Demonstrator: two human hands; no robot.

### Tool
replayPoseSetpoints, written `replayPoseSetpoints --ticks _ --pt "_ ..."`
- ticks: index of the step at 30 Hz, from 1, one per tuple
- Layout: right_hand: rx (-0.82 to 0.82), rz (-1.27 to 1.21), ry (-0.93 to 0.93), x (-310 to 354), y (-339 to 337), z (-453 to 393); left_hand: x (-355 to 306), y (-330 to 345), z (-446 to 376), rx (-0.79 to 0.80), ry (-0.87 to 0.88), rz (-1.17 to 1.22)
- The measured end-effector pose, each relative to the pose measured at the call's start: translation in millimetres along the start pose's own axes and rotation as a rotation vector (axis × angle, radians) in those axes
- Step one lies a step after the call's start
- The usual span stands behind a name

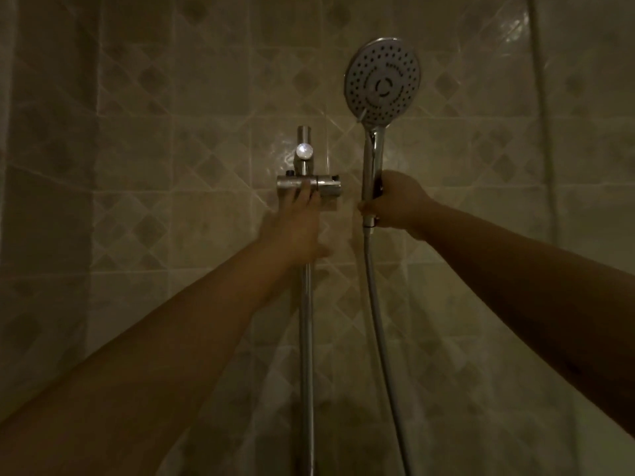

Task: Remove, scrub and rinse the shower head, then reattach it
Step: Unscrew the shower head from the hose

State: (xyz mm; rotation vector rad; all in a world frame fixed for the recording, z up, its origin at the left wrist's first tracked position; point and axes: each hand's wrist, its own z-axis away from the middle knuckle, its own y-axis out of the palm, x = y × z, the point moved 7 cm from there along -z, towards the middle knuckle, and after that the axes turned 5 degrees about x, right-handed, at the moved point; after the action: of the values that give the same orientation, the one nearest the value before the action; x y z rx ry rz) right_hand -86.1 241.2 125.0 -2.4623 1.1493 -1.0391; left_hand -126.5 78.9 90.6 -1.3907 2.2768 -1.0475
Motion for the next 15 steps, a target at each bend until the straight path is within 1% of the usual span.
replayPoseSetpoints --ticks 1,2,3,5,6,8,10,12,15 --pt "0.038 -0.038 0.021 -6 6 10 -9 5 6 -0.042 0.053 0.194" --pt "0.075 -0.074 0.041 -13 12 21 -16 15 15 -0.076 0.065 0.422" --pt "0.109 -0.105 0.057 -19 18 32 -20 30 25 -0.066 0.023 0.643" --pt "0.162 -0.136 0.09 -29 30 54 -31 66 46 0.039 -0.085 1.025" --pt "0.181 -0.138 0.105 -34 37 65 -39 83 54 0.078 -0.098 1.149" --pt "0.218 -0.159 0.134 -44 51 87 -50 103 72 0.067 -0.112 1.239" --pt "0.25 -0.198 0.168 -56 65 109 -55 121 89 0.054 -0.172 1.27" --pt "0.27 -0.214 0.202 -70 77 129 -61 141 106 0.083 -0.22 1.305" --pt "0.286 -0.192 0.259 -89 90 156 -65 172 132 0.133 -0.308 1.261"
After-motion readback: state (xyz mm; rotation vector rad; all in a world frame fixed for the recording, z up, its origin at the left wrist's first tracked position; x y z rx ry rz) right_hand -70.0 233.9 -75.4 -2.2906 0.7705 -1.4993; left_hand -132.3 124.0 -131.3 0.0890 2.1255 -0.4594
